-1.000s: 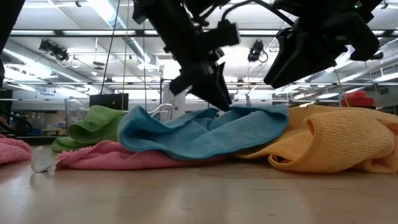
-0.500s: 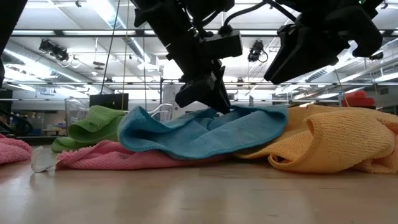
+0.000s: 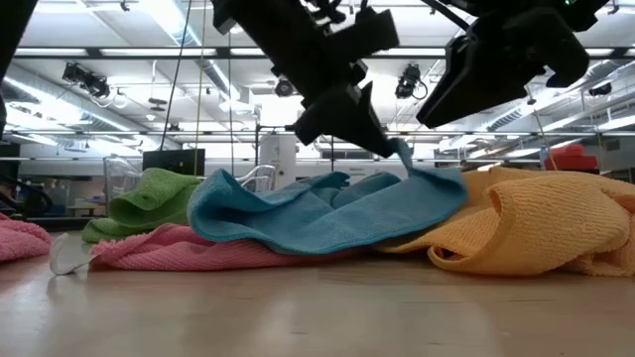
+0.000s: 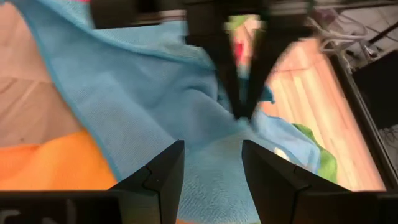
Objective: Fold microfiber towels
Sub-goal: Fold the left blue microfiber towel
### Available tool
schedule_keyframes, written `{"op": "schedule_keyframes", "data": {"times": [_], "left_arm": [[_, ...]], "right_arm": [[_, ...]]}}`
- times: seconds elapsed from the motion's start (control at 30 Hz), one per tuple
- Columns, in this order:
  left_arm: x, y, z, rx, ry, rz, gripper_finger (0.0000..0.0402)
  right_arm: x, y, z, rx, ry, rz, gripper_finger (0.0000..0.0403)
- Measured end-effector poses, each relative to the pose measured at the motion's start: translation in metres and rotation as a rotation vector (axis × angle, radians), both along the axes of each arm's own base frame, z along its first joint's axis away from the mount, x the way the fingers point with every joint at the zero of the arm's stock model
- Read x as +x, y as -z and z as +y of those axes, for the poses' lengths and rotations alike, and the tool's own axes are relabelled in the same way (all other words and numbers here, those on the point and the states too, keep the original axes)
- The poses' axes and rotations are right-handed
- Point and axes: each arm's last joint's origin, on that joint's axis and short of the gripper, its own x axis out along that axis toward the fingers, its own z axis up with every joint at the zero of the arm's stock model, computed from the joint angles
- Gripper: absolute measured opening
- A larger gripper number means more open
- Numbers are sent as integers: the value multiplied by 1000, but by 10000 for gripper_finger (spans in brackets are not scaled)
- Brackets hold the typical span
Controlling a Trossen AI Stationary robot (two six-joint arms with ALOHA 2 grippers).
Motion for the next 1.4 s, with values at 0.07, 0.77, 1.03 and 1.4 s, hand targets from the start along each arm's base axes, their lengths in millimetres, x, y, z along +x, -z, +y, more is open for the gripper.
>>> {"op": "schedule_keyframes", "data": {"times": [0.07, 0.77, 1.03, 1.4], "left_arm": [[2, -4, -4, -8, 9, -41, 10], [8, -14, -4, 22, -2, -153, 11], [10, -17, -3, 45, -10, -185, 7], [11, -19, -4, 41, -13, -210, 12]], "right_arm": [[-1, -1, 1, -4, 20, -18, 170], [-3, -2, -2, 34, 211, -137, 171], [-4, 1, -9, 45, 271, -120, 171], [-5, 0, -11, 46, 359, -194, 170]]}}
